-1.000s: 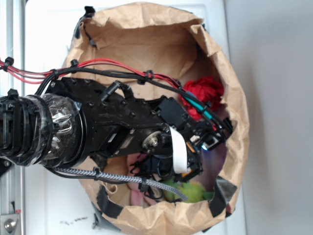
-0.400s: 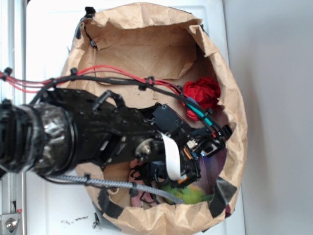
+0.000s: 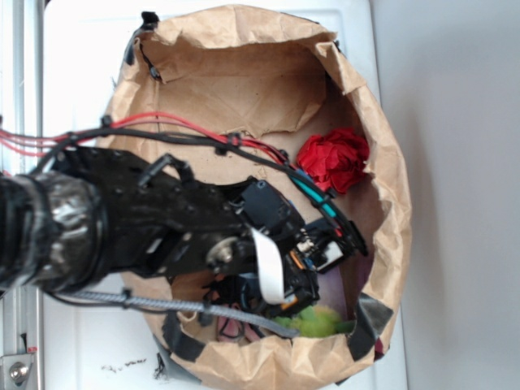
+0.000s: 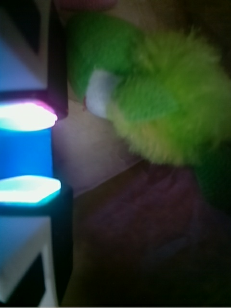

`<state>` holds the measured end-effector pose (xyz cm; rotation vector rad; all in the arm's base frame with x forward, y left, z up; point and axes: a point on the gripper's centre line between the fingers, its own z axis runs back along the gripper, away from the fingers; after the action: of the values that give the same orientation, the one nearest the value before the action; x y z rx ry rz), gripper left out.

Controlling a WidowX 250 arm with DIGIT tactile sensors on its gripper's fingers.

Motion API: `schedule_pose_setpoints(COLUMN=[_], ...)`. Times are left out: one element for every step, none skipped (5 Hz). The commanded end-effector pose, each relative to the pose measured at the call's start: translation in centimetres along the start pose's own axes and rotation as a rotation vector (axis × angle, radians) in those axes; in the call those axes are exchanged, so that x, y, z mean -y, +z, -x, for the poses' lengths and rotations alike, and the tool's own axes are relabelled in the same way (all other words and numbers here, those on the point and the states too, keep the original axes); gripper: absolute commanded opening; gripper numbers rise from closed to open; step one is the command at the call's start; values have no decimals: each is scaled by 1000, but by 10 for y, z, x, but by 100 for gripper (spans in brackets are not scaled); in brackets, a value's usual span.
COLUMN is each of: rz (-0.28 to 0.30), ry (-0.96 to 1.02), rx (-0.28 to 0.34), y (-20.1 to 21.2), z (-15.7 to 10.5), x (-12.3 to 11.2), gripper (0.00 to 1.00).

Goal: Grab the blue block.

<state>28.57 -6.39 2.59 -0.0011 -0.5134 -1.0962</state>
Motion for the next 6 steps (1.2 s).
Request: schedule_pose_setpoints(rz=[-12,-4,-9,1,58,188], ry=[-43,-34,-39,-73,-86,-64], rx=[23,1,-27,-36,-19,16], y=[19,15,8,5,14,51], z=[-10,-10,-1,3,1,-5], x=[14,8,1,14,16,-13], gripper=[0,92,100,100,100,100])
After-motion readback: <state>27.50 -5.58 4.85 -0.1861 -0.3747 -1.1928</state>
